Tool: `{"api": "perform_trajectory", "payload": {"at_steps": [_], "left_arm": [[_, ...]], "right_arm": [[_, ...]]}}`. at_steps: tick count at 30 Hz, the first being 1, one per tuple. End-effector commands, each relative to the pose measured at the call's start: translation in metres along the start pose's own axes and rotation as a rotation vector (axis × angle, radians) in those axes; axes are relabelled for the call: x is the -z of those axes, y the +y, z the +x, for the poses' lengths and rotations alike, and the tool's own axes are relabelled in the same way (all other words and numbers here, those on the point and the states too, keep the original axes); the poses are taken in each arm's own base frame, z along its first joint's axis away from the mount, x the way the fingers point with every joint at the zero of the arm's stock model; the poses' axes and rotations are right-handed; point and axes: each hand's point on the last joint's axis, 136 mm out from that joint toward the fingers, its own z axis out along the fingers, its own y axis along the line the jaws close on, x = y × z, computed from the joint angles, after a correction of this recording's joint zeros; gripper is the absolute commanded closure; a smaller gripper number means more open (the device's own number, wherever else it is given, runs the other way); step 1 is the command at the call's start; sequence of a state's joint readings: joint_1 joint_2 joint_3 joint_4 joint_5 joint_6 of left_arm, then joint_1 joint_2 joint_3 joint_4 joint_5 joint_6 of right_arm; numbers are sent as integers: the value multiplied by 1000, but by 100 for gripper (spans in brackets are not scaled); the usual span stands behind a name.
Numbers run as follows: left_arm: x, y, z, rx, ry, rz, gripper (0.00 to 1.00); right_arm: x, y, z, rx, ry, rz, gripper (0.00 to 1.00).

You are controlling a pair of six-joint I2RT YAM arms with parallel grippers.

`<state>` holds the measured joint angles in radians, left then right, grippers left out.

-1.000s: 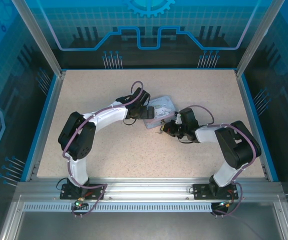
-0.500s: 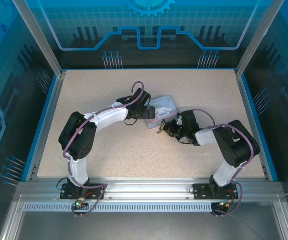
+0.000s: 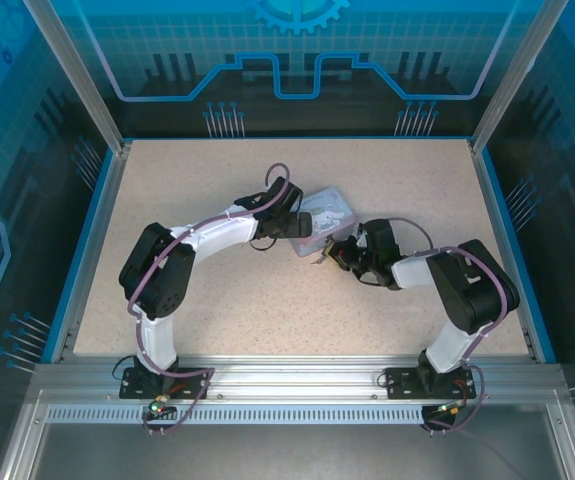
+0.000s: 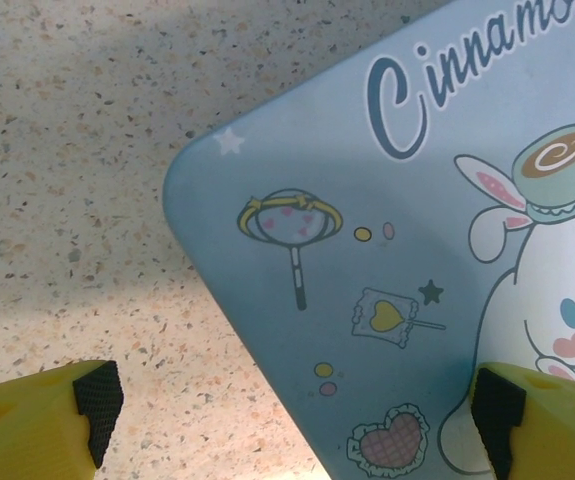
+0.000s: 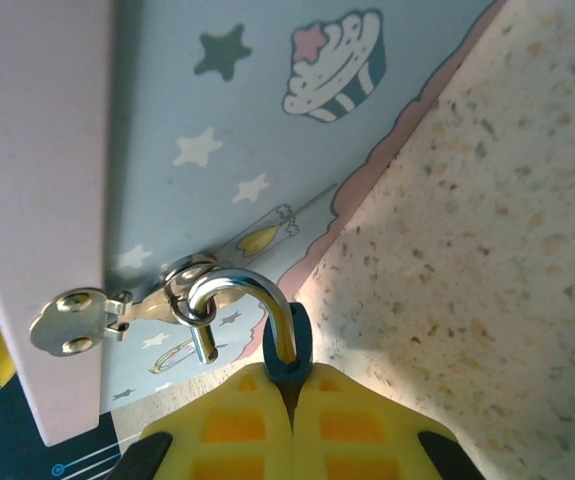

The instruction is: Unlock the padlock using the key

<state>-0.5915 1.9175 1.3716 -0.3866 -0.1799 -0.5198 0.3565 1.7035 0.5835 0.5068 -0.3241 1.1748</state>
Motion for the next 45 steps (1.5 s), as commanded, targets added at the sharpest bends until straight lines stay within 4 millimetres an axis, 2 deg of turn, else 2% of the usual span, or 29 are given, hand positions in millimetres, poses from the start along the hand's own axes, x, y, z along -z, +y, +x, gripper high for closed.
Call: {"api": "perform_trajectory", "payload": {"at_steps": [1, 10, 19, 25, 30, 34, 40, 45], "left_arm": [[-25, 43, 61, -44, 199, -157, 10], [-28, 43, 64, -43, 212, -154, 11], [-33, 44, 69, -42, 228, -157, 13], [-35, 45, 71, -41, 236, -155, 14], [-34, 43, 71, -41, 237, -151, 15], [-35, 43, 71, -37, 241, -147, 16], [-35, 39, 70, -33, 243, -135, 16], [-27, 28, 60, -34, 224, -94, 7]], "right_arm": [[0, -26, -15, -47, -56, 76, 100], [-5, -17, -29, -102, -110, -4, 100], [10, -30, -49, -64, -153, 77, 100], [11, -21, -62, -7, -144, 49, 100], [12, -23, -63, 71, -108, 127, 100], [20, -37, -64, 87, -107, 227, 100], [25, -39, -61, 34, -104, 186, 100], [37, -44, -54, 8, -104, 184, 100]]}}
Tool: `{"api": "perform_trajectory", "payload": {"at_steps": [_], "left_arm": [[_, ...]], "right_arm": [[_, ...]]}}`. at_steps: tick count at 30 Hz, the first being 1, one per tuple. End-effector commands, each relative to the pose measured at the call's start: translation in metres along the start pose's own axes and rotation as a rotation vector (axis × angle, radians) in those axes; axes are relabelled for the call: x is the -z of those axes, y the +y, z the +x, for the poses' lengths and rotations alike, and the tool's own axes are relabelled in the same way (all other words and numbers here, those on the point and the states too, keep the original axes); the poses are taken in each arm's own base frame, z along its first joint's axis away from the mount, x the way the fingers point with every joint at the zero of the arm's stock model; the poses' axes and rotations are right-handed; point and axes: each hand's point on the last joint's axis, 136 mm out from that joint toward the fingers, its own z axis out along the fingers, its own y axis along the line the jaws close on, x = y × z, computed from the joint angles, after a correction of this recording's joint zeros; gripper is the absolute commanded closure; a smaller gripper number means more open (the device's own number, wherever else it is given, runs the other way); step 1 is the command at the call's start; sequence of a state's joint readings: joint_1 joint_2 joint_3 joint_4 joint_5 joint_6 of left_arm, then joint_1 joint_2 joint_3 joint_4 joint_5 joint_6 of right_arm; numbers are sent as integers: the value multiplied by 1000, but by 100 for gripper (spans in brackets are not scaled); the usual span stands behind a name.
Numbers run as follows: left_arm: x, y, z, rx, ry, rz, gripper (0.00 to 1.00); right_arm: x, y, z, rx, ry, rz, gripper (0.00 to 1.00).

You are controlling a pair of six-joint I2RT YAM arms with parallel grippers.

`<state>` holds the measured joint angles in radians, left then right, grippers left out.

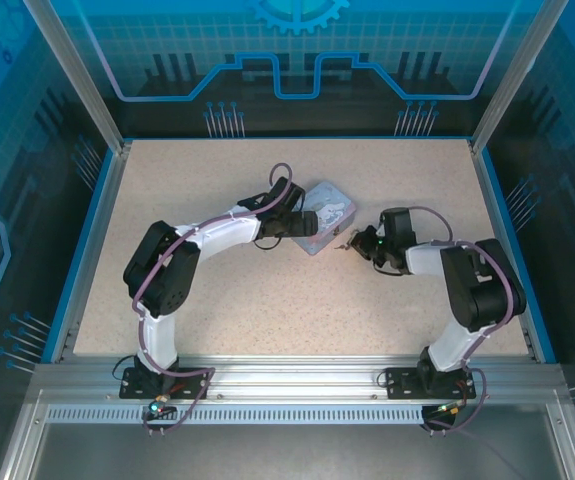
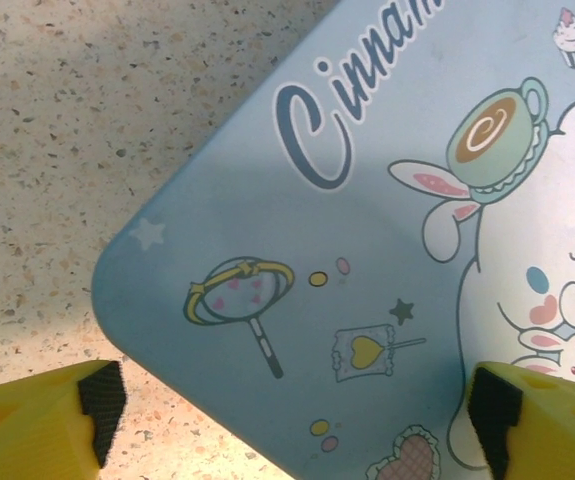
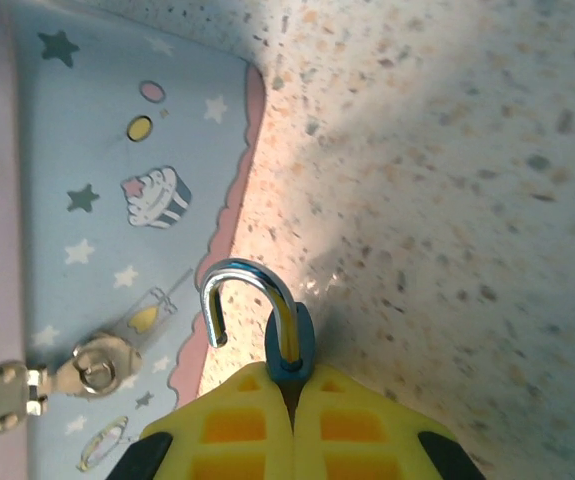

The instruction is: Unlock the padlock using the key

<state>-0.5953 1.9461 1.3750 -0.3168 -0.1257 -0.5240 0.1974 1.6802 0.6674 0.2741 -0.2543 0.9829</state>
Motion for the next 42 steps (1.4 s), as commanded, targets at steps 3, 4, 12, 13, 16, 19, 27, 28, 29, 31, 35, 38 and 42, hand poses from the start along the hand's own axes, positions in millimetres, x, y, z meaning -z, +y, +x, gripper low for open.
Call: {"api": "perform_trajectory", "payload": {"at_steps": [3, 4, 12, 13, 16, 19, 27, 28, 29, 31, 35, 38, 42], "left_arm": [[-5, 34, 50, -34, 205, -124, 1], [-1, 31, 46, -34, 199, -110, 1], [51, 5, 9, -25, 89, -7, 1], [62, 5, 2, -19, 62, 2, 1], [95, 7, -17, 6, -14, 27, 1], [129, 19, -36, 30, -111, 26, 1], [198, 97, -59, -11, -435, -171, 1], [205, 108, -59, -22, -487, -194, 1], [208, 118, -56, -41, -540, -217, 1], [213, 140, -47, -74, -632, -282, 1], [212, 188, -22, -63, -715, -369, 1], [202, 217, -9, -27, -716, -424, 1], [185, 239, -6, -52, -737, -502, 1]], "right_arm": [[20, -23, 9, -52, 8, 44, 88], [23, -28, 11, -60, 6, 51, 81], [62, -39, 10, -95, -45, 50, 27], [70, -38, 9, -88, -57, 56, 20], [100, -28, 0, -35, -112, 72, 2], [133, -21, -13, 36, -178, 140, 0], [211, -53, -77, 187, -582, 541, 0], [219, -58, -83, 212, -650, 575, 0], [224, -60, -88, 258, -699, 597, 0], [227, -62, -93, 333, -767, 612, 0], [213, -59, -104, 449, -820, 592, 0], [192, -58, -111, 511, -808, 580, 0], [166, -44, -119, 607, -795, 521, 0]]}}
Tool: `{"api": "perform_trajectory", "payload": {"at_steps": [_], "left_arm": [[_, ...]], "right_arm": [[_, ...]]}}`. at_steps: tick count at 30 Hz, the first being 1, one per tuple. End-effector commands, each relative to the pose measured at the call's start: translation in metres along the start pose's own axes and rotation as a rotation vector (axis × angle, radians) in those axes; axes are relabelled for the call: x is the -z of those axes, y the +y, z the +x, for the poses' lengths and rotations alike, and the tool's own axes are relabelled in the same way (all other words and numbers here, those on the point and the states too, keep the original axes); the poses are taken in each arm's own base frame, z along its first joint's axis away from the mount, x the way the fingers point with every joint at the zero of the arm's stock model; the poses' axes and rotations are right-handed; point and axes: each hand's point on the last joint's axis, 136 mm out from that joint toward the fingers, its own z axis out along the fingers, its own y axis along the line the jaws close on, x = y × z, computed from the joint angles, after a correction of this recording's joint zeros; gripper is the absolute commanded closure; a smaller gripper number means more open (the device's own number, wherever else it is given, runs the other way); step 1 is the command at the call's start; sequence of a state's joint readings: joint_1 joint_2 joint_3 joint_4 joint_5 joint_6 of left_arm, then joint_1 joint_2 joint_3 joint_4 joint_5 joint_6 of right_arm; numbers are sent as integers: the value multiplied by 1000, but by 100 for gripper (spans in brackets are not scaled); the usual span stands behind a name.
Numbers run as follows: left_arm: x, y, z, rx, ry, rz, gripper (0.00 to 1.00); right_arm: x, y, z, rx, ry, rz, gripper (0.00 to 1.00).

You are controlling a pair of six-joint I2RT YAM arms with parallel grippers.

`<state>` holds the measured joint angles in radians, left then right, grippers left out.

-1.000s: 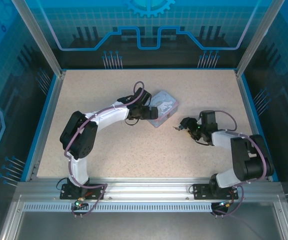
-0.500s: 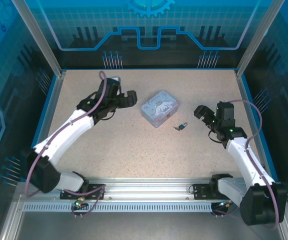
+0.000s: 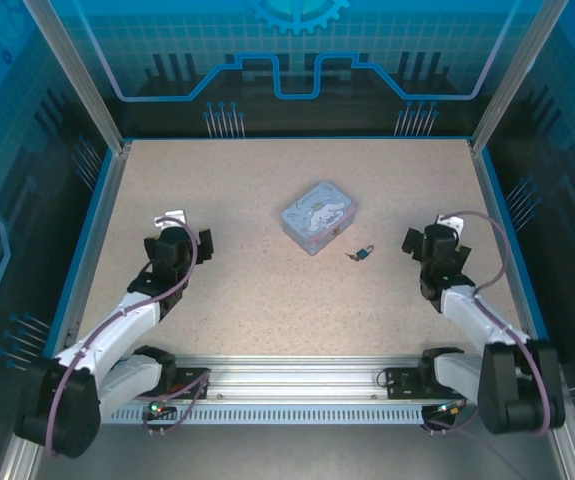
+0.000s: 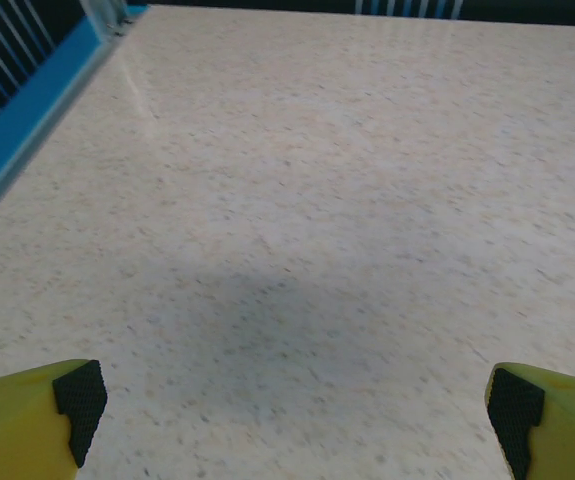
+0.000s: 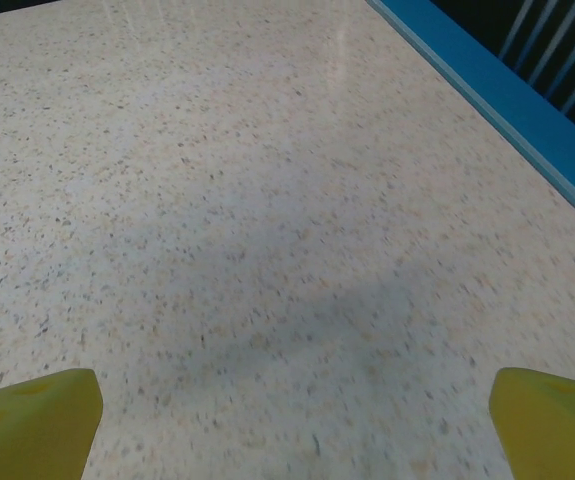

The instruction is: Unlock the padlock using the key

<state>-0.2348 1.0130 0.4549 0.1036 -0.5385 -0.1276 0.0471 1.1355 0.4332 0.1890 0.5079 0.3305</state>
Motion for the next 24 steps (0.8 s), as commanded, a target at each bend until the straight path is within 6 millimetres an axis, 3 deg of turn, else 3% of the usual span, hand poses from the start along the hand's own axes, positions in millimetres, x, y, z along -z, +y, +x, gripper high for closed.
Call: {"api": "perform_trajectory", "payload": {"at_steps": [1, 5, 11, 16, 24], "left_arm": [[-10, 7, -22, 5, -167, -35, 1], [-33, 11, -15, 35, -204, -33, 1], [-60, -1, -14, 15, -227, 35, 1], [-80, -8, 4, 15, -200, 105, 1], [-85, -10, 7, 38, -149, 166, 1]], "right_arm": [[-8, 26, -32, 57, -155, -90, 0], [-20, 50, -27, 136, -181, -177, 0], [-25, 62, -17, 162, -205, -279, 0], [-31, 80, -7, 214, -217, -351, 0], [-35, 85, -6, 255, -187, -309, 0]]}}
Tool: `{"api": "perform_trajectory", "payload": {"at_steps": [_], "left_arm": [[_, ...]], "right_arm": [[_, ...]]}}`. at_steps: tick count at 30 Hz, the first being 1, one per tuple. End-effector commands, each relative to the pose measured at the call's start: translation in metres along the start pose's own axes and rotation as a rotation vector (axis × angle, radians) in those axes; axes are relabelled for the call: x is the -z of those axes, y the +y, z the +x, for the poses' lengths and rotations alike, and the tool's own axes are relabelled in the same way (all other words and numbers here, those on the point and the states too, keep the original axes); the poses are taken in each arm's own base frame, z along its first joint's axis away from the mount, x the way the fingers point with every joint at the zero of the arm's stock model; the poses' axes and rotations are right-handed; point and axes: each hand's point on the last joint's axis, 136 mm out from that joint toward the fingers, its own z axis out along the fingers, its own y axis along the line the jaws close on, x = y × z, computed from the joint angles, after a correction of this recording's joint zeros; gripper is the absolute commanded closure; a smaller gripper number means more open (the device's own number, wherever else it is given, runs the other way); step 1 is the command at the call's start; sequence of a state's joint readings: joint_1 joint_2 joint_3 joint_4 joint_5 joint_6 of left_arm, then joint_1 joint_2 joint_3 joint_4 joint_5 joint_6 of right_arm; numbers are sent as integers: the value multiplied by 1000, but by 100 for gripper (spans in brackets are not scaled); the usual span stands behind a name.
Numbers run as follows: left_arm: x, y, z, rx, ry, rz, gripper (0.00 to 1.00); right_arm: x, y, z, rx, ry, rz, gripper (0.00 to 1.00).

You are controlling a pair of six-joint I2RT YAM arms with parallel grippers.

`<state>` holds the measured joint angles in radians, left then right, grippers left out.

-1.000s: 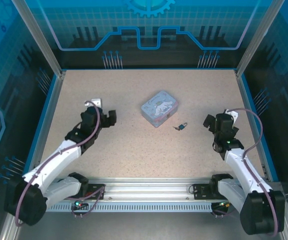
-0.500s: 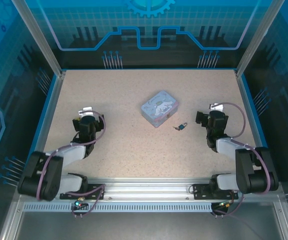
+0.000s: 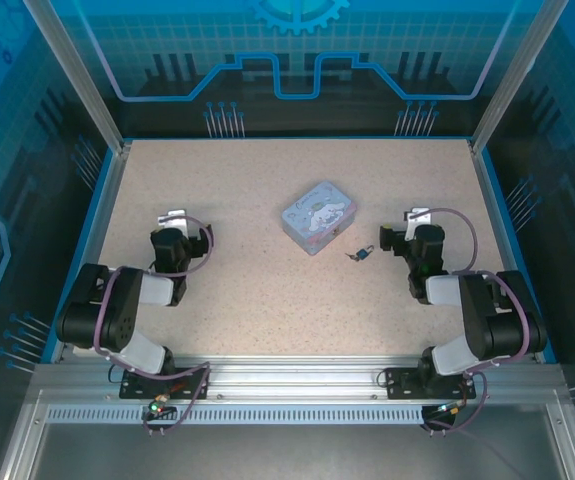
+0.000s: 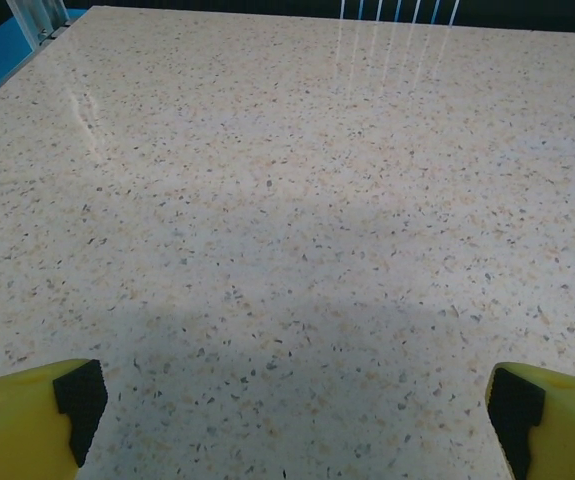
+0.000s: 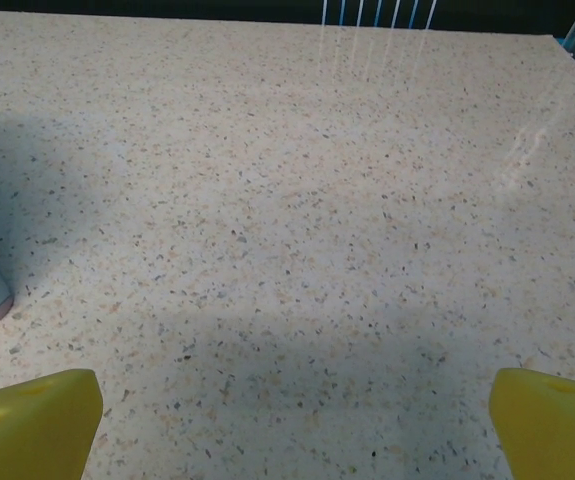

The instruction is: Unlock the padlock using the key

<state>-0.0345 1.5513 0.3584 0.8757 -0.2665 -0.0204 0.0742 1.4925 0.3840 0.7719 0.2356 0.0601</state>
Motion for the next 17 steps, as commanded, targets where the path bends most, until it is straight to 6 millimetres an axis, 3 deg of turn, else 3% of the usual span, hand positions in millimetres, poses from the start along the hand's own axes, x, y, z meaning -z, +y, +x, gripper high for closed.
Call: {"api": "perform_trajectory", "payload": {"at_steps": [1, 17], "left_arm": [[-2, -9, -19, 15, -59, 57, 1], [-2, -10, -20, 16, -59, 58, 1]], "right_arm": [[-3, 4, -14, 30, -41, 10, 0], [-3, 4, -14, 16, -38, -22, 0]]}}
